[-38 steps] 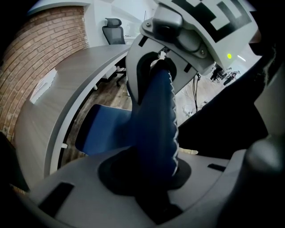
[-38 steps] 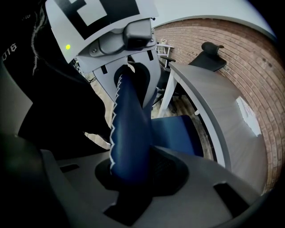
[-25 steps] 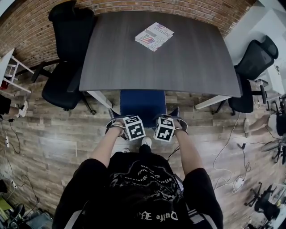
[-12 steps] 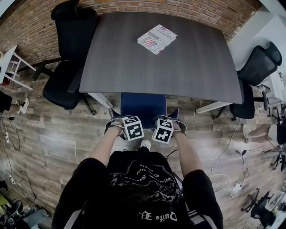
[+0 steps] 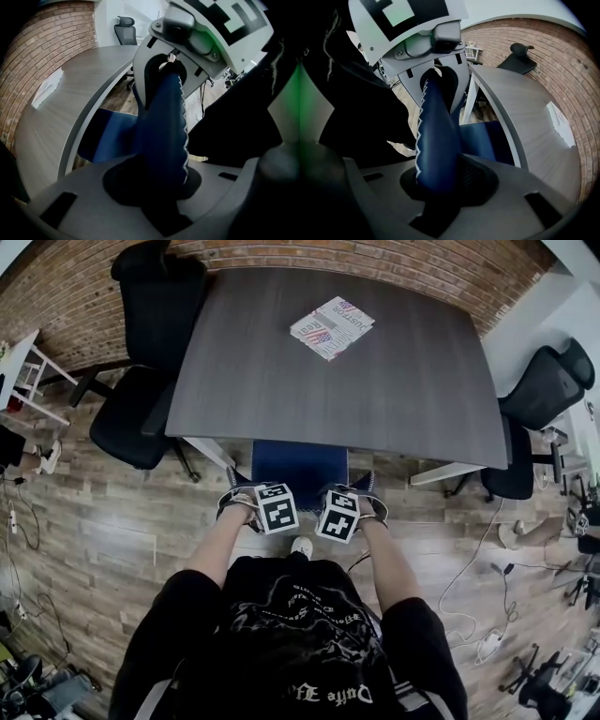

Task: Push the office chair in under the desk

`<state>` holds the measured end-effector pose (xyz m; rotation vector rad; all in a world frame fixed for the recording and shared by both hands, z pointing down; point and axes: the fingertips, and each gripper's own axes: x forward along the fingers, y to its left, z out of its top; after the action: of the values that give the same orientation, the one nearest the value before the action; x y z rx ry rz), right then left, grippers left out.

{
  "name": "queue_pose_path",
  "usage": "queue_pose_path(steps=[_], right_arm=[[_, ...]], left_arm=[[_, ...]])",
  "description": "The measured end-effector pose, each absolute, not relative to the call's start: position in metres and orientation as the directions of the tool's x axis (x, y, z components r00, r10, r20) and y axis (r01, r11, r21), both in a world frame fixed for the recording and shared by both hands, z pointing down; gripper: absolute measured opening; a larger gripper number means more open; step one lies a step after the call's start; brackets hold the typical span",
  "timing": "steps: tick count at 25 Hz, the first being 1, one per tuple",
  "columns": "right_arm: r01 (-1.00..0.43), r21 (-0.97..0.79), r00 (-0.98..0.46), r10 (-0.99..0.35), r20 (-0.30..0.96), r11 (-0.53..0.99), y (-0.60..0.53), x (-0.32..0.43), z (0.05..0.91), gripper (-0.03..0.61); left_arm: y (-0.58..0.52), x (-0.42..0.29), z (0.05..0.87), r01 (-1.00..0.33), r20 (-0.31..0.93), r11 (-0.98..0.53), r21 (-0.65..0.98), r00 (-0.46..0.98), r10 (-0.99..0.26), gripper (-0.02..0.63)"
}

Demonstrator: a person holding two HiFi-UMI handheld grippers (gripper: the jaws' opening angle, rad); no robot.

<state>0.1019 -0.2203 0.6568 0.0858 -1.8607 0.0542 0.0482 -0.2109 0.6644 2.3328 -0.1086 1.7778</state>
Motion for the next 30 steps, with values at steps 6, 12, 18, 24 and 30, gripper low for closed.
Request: queue_pose_path(steps=[6, 12, 18, 24, 30], right_arm=[[-0.093, 0.024, -0.289, -0.050, 0.956, 0.995, -0.230, 0.103, 0.657, 0.091], [-0.081, 0.019, -0.288, -0.042, 0.957, 0.997, -0.236, 0.106, 0.658, 0.091], [-0.072, 0.025, -0.288, -0.045, 0.957, 0.997, -0.243, 0.107, 0.657, 0.091], [-0.071, 0.030, -0.288, -0.050, 0.956, 0.997, -0.244, 0.103, 0.658, 0.091], [-0.065, 0.024, -0.289, -0.042, 0.956, 0.998, -0.247, 0.105, 0.659, 0.091]], left_arm=[[-0.219, 0.050, 0.665, -0.194, 0.961, -0.974, 0.114, 0.270, 0.059, 0.100], [-0.226, 0.052, 0.665, -0.199, 0.962, -0.973, 0.113, 0.268, 0.057, 0.098], [-0.233, 0.052, 0.665, -0.205, 0.965, -0.973, 0.106, 0.257, 0.051, 0.098], [-0.234, 0.049, 0.666, -0.210, 0.965, -0.973, 0.098, 0.258, 0.041, 0.098], [-0.238, 0.051, 0.666, -0.208, 0.966, -0.974, 0.091, 0.257, 0.035, 0.098]])
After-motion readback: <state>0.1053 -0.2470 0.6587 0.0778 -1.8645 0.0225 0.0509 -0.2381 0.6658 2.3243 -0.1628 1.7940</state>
